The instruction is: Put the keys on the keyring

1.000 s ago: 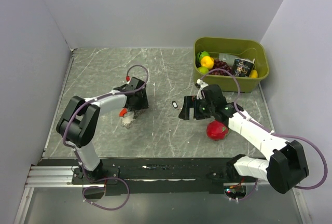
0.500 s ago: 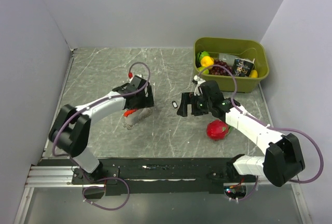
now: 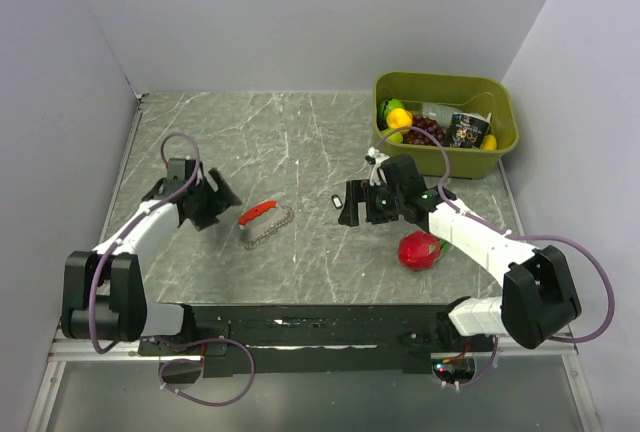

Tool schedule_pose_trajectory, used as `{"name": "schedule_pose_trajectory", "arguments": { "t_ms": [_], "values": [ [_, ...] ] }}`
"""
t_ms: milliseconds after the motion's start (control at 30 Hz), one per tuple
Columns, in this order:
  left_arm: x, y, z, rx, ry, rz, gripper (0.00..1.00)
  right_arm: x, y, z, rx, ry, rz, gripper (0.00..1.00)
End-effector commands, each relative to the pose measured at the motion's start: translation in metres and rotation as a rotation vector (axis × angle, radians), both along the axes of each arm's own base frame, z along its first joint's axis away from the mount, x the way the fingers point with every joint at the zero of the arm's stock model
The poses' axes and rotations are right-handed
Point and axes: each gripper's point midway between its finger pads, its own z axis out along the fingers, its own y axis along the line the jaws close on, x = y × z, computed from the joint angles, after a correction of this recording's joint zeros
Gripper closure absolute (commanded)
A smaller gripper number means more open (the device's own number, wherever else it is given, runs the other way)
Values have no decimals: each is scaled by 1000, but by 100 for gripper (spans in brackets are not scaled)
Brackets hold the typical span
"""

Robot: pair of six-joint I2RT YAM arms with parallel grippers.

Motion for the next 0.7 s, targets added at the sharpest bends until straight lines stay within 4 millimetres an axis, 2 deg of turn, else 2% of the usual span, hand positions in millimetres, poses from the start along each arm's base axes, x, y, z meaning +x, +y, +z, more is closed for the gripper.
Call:
{"name": "schedule_pose_trajectory", "arguments": {
  "t_ms": [0, 167, 267, 400, 667],
  "values": [
    [-24, -14, -1, -149, 38, -25, 16, 12, 12, 20, 43, -62, 28, 0],
    [-44, -5, -23, -112, 106, 21, 25, 12, 14, 14, 46, -45, 34, 0],
    [-48, 2, -37, -77, 141, 49, 32, 12, 15, 13, 47, -41, 38, 0],
    [-46, 8, -43, -42, 144, 66, 42, 13, 15, 11, 43, -38, 39, 0],
    [-46, -9, -60, -19, 180, 14, 53, 13, 15, 7, 37, -29, 40, 0]
  ]
}}
